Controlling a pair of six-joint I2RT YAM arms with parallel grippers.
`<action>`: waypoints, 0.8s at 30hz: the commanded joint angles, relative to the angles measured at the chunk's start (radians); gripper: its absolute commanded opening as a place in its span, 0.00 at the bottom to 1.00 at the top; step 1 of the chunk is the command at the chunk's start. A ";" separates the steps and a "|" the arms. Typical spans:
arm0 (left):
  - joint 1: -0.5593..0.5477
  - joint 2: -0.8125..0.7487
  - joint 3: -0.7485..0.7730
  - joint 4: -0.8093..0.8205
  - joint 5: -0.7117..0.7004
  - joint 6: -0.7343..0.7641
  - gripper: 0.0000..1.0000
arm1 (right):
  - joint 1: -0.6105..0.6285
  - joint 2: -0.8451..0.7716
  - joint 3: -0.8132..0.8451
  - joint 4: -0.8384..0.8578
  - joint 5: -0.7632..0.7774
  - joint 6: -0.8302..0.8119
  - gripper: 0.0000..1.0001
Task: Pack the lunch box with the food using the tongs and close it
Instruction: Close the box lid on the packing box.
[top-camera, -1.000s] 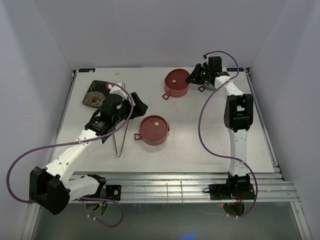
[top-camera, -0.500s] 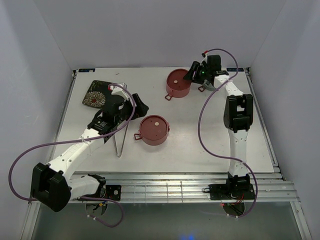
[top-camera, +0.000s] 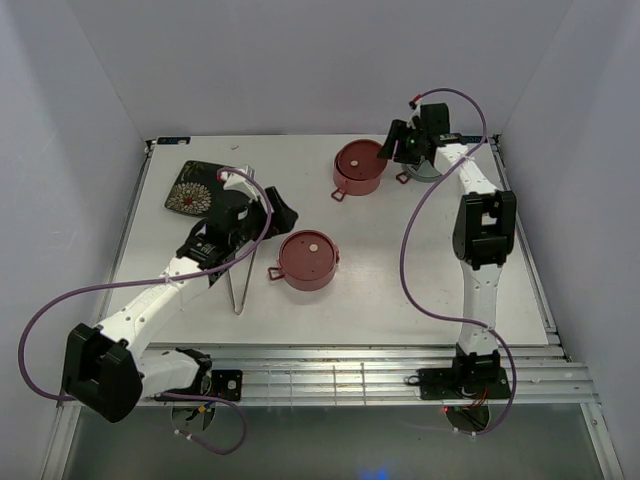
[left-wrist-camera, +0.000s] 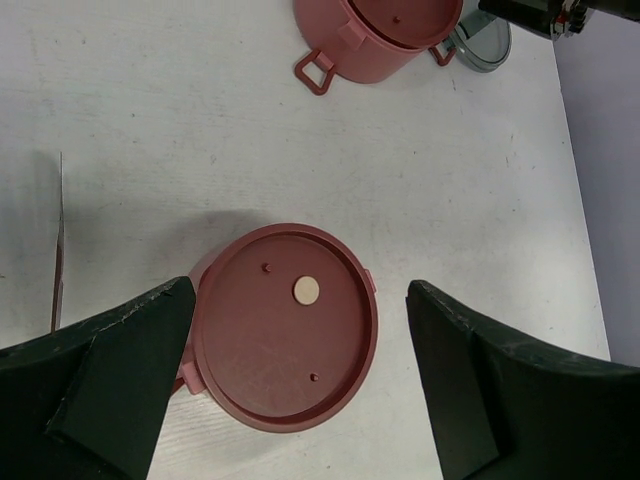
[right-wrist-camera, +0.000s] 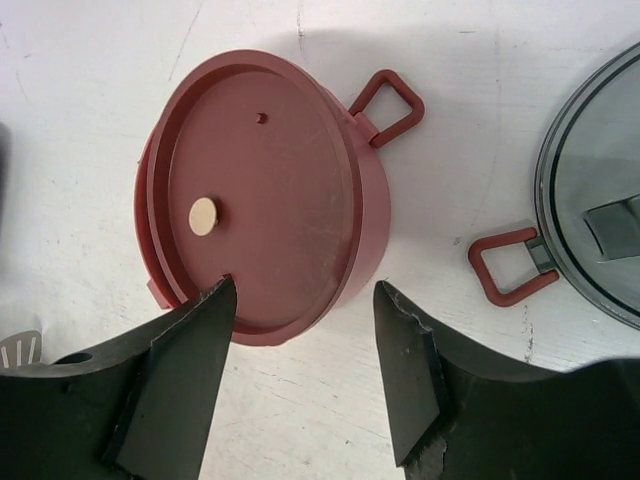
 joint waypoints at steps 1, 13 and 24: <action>-0.002 -0.017 -0.012 0.032 0.007 -0.003 0.98 | 0.006 -0.025 0.003 -0.014 0.011 -0.031 0.63; 0.000 -0.013 -0.024 0.045 0.000 -0.001 0.98 | 0.047 0.067 0.081 0.042 0.073 -0.048 0.34; -0.002 -0.011 -0.018 0.050 0.000 0.000 0.98 | 0.062 0.038 0.070 0.045 0.070 -0.079 0.34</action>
